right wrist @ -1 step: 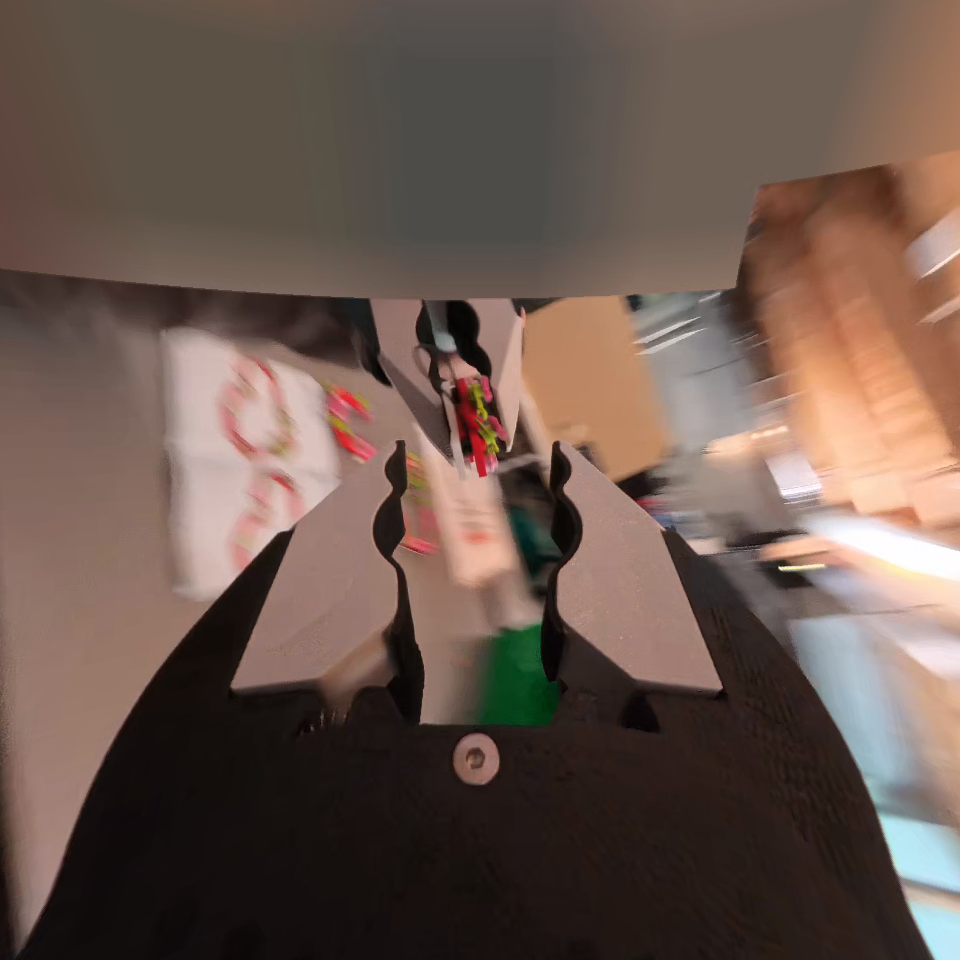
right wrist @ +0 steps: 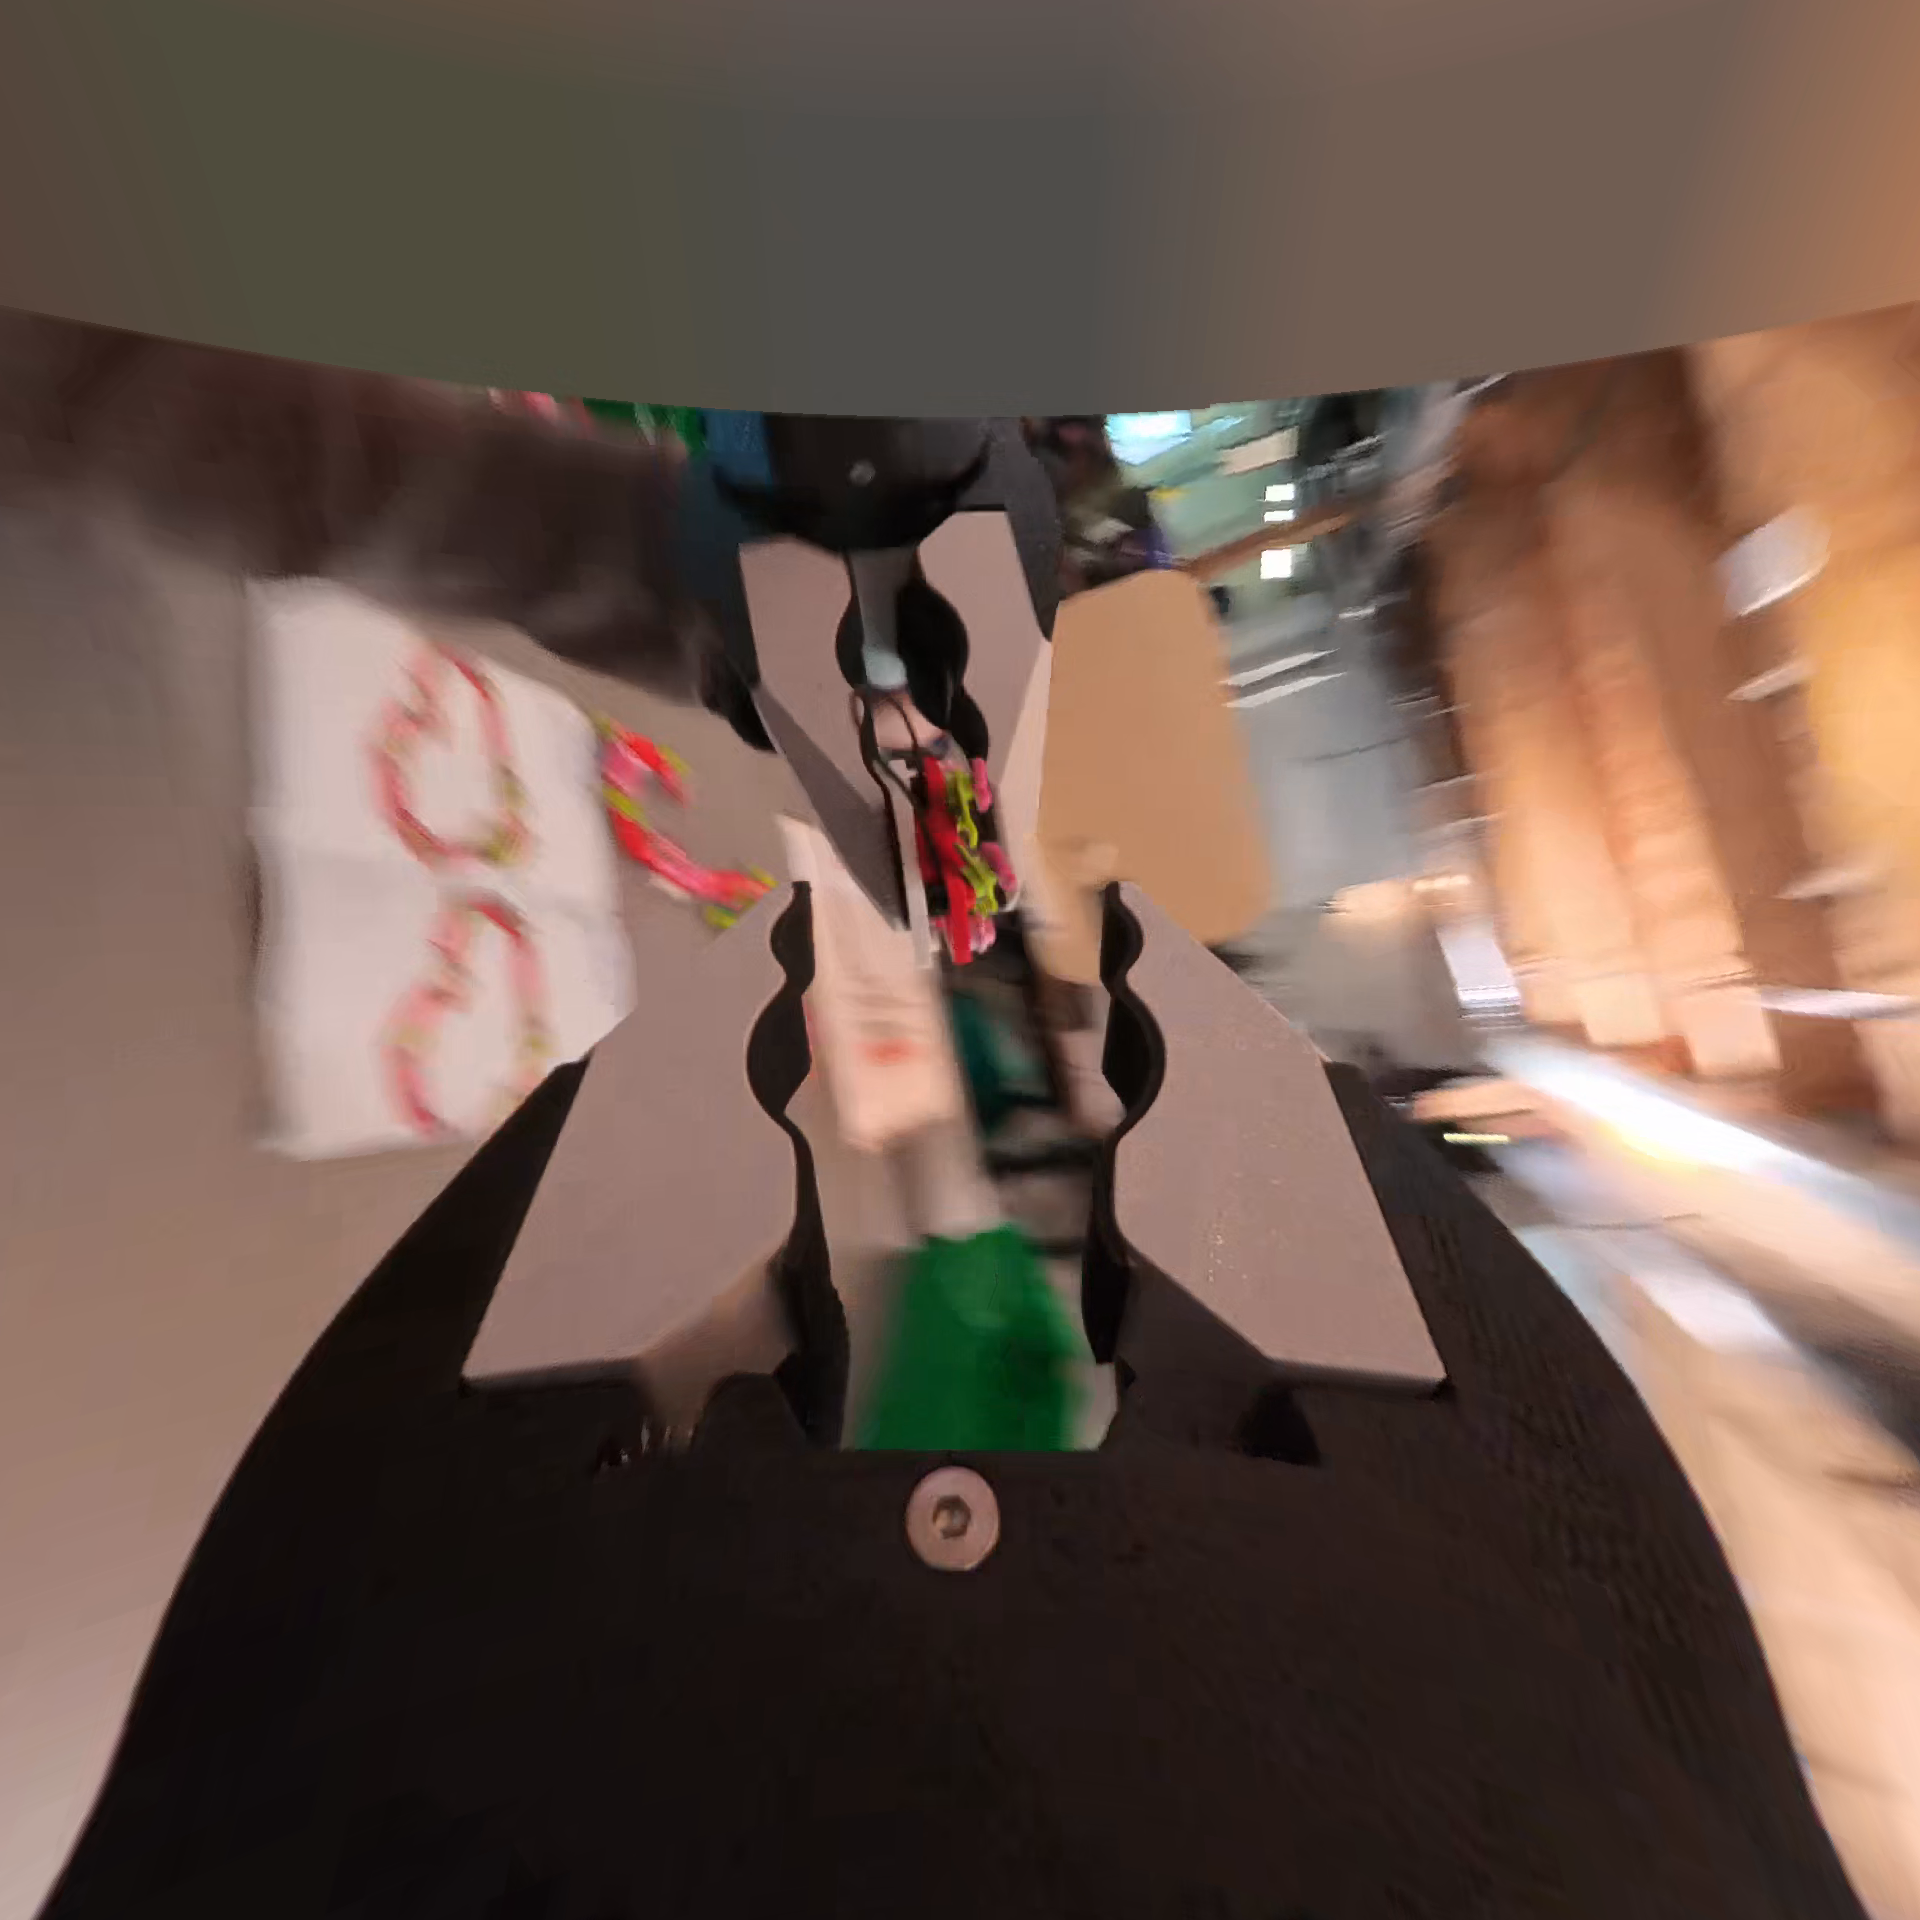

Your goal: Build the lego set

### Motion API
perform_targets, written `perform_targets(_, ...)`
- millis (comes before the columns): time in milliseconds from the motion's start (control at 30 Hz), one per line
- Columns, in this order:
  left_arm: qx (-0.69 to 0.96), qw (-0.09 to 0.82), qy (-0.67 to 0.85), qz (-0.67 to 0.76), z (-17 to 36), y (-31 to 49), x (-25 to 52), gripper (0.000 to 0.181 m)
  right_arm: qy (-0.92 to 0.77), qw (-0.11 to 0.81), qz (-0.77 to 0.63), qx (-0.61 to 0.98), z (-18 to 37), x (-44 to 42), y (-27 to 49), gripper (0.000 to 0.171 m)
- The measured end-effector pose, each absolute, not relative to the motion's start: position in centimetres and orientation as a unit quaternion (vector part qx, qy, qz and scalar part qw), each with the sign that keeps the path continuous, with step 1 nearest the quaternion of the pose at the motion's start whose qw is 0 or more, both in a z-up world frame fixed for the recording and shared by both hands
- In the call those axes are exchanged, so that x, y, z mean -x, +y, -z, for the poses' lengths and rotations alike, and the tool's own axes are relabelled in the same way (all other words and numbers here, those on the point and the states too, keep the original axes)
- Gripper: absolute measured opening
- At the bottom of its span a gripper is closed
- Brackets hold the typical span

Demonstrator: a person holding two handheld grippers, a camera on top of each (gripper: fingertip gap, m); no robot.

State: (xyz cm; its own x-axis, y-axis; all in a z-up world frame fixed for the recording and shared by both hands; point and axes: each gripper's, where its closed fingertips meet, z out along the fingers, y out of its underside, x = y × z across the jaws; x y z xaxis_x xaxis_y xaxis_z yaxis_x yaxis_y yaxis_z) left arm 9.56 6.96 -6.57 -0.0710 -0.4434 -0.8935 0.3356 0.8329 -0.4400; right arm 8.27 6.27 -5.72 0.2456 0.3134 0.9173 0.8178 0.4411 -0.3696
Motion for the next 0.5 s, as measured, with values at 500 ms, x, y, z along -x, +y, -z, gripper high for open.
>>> perform_targets(500, 0.040, 0.672, 0.681, 0.288, 6.91, 6.85, -9.70, 0.017, -0.618, 0.567, 0.350, 0.417, 6.57, -7.65, 6.61, 0.033)
